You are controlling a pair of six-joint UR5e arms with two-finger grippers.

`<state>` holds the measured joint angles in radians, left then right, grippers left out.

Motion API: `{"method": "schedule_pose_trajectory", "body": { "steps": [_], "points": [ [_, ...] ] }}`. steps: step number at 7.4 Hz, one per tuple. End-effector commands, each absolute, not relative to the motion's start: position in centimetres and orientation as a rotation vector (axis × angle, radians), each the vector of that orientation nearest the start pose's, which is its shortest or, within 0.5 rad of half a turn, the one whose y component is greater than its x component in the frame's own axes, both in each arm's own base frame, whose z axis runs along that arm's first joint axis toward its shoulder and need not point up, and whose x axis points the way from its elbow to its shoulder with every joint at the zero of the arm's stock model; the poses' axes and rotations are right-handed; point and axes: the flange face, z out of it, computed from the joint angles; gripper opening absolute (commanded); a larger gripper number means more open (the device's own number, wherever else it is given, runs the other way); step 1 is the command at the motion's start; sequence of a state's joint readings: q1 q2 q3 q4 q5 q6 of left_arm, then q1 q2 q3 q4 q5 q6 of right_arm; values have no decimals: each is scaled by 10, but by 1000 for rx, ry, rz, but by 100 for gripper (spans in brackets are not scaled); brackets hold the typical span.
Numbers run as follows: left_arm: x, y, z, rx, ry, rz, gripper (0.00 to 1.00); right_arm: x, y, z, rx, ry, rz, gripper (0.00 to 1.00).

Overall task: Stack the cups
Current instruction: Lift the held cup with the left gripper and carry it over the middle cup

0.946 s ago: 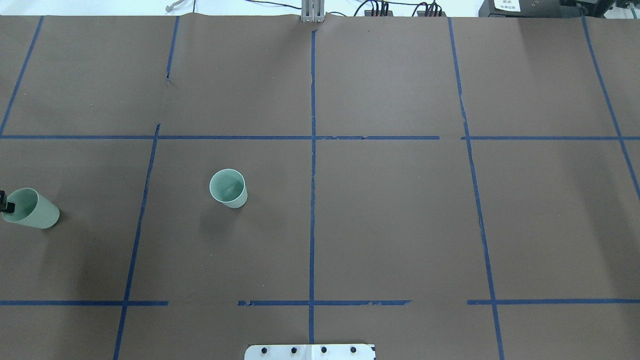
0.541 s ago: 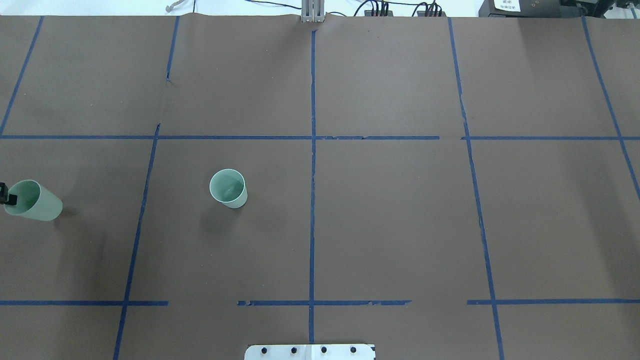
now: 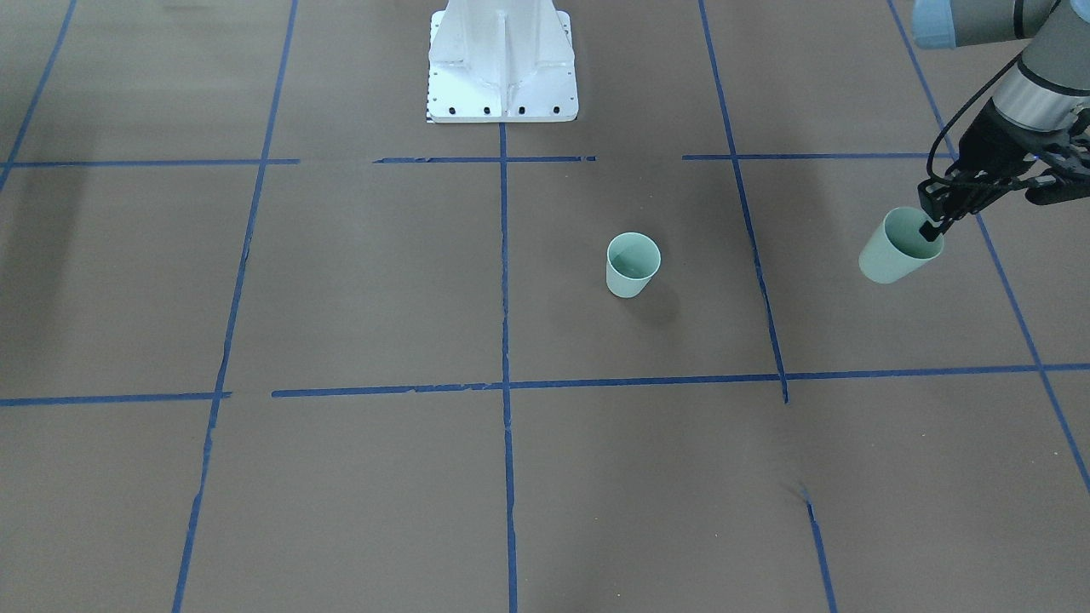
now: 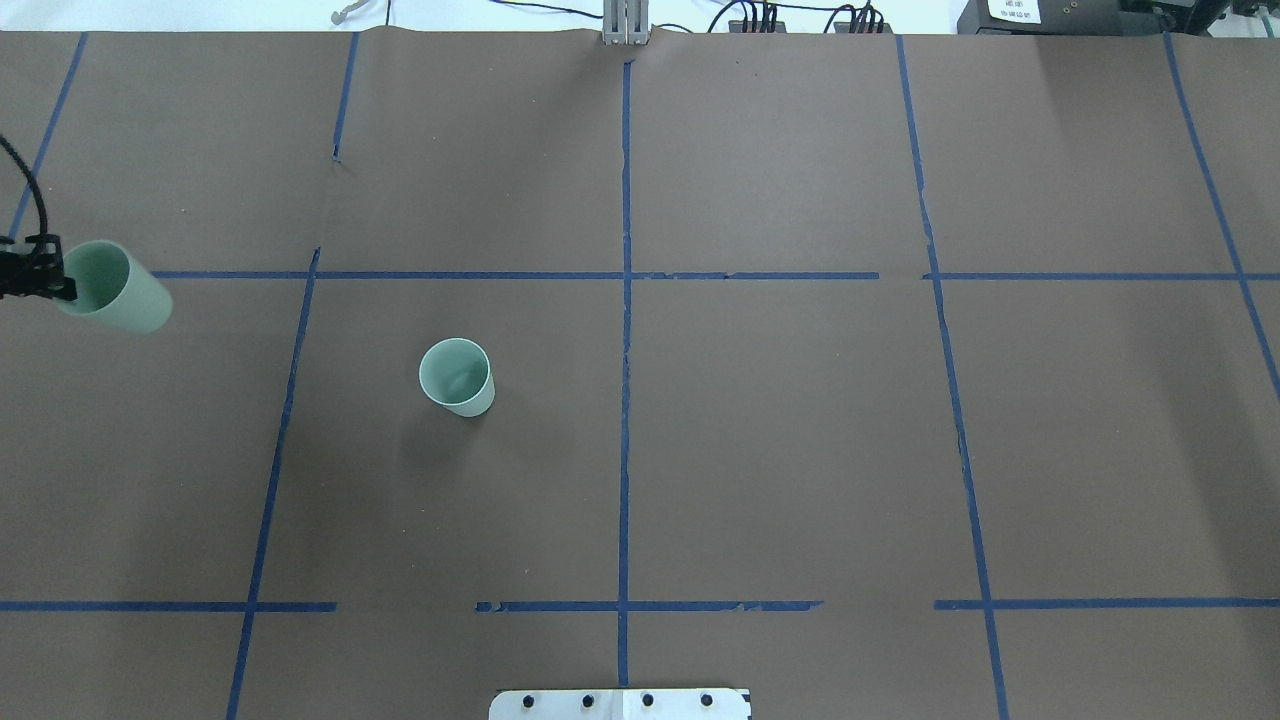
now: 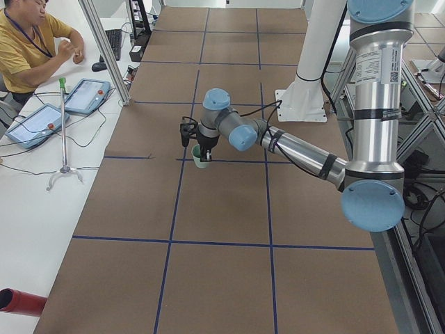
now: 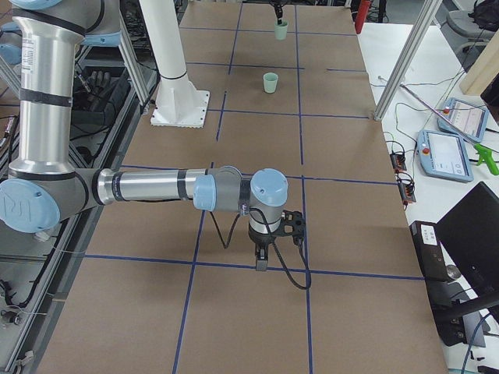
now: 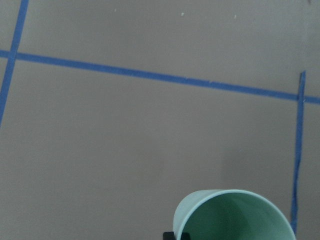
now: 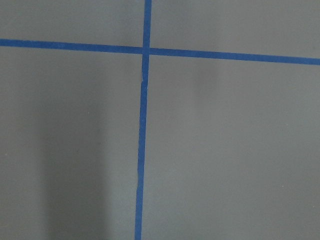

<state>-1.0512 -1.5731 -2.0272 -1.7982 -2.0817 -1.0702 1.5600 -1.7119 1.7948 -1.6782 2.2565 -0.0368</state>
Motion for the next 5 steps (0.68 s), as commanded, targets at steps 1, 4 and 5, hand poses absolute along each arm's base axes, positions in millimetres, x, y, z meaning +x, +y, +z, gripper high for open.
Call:
{"method": "schedule_pose_trajectory", "body": {
  "steps": [1, 4, 5],
  "points": [
    [230, -475, 333, 51, 854, -427, 0, 65, -430, 630, -15, -686, -39, 100],
    [334, -448, 254, -95, 868, -441, 0, 65, -430, 630, -15, -686, -39, 100],
    [357, -441, 248, -116, 858, -464, 0, 65, -430, 630, -15, -686, -39, 100]
  ]
}}
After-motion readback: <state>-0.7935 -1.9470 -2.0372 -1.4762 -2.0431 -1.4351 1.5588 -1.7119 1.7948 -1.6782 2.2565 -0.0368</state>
